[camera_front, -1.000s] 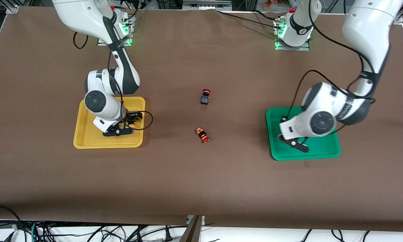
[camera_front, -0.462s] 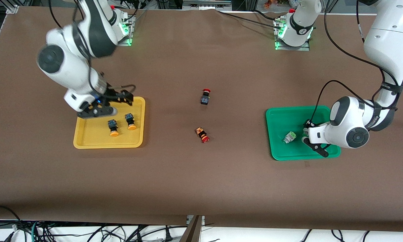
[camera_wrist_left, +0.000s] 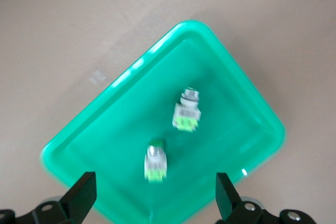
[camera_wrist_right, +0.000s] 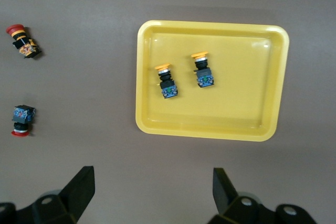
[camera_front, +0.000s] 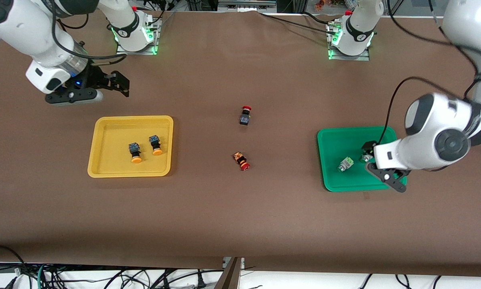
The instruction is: Place green and yellow buttons in trays
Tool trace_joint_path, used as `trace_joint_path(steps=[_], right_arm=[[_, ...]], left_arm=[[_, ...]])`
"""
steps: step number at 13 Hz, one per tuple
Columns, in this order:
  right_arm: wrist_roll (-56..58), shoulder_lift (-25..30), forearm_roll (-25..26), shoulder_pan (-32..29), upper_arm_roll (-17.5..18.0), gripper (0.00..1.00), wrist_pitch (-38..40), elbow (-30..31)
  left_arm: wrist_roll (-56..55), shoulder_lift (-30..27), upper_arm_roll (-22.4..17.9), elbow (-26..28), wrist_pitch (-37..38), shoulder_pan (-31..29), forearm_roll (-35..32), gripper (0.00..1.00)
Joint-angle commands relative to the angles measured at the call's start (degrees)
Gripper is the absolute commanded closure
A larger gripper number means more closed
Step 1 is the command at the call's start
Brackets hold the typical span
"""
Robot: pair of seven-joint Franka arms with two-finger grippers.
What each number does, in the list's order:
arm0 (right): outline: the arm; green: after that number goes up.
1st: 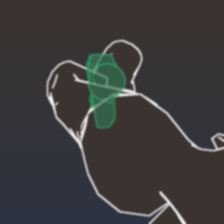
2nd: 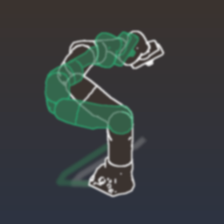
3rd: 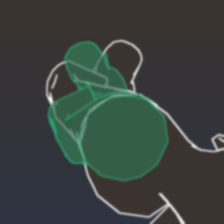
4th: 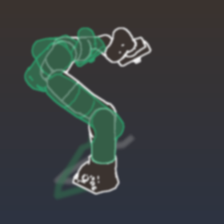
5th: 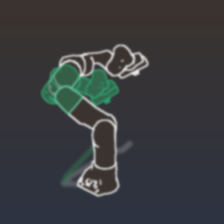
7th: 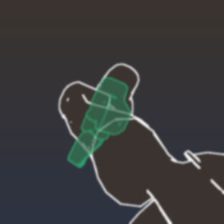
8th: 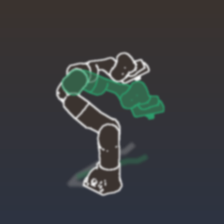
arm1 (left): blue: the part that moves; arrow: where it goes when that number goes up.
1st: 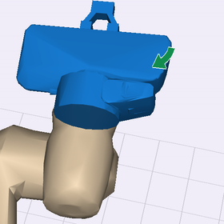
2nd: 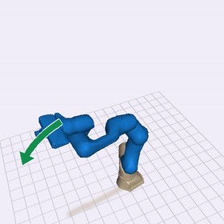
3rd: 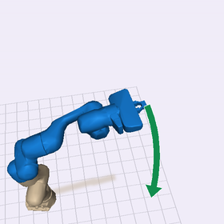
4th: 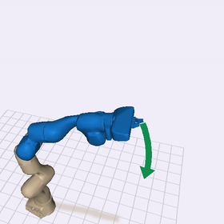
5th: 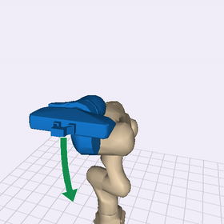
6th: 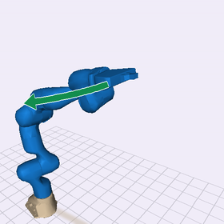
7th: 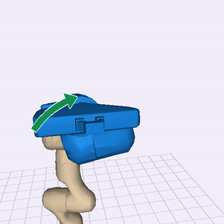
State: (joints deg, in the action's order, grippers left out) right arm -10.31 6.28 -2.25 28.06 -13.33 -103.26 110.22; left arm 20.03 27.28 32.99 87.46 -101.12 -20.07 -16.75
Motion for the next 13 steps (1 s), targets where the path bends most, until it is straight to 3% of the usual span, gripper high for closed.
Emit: trace_joint_path(steps=[1,2,4,5,7,9,13], right_arm=[[-0.07,-0.3,0.85,-13.15,11.87,0.01,2.26,-2.8],[-0.07,-0.47,0.85,-16.6,15.23,0.01,3.14,-3.6],[0.37,-0.48,0.85,-16.98,15.7,0.01,3.32,-4.22],[0.64,-0.56,0.85,-16.98,15.79,0.01,3.5,-4.57],[0.46,-0.65,0.85,-16.98,15.88,0.01,4.29,-4.66],[0.55,-0.91,0.93,-16.98,16.05,0.01,4.29,-4.84],[0.64,-1.44,1.02,-16.98,16.05,0.01,5.6,-6.42]], left_arm=[[-5.77,-7.82,0.67,-3.08,9.25,1.42,3.11,0.0],[-8.58,-12.9,-1.5,-2.05,10.84,3.44,6.09,0.0],[-12.28,-22.4,-17.79,2.34,11.83,14.64,13.47,0.0],[-14.47,-24.44,-24.22,4.19,11.65,18.88,15.41,0.0],[-15.81,-27.87,-33.39,9.97,6.76,25.84,15.52,0.0],[-15.03,-30.08,-34.4,15.7,2.08,24.39,17.54,0.0],[-15.29,-29.3,-34.22,14.49,3.03,24.11,17.37,0.0]])
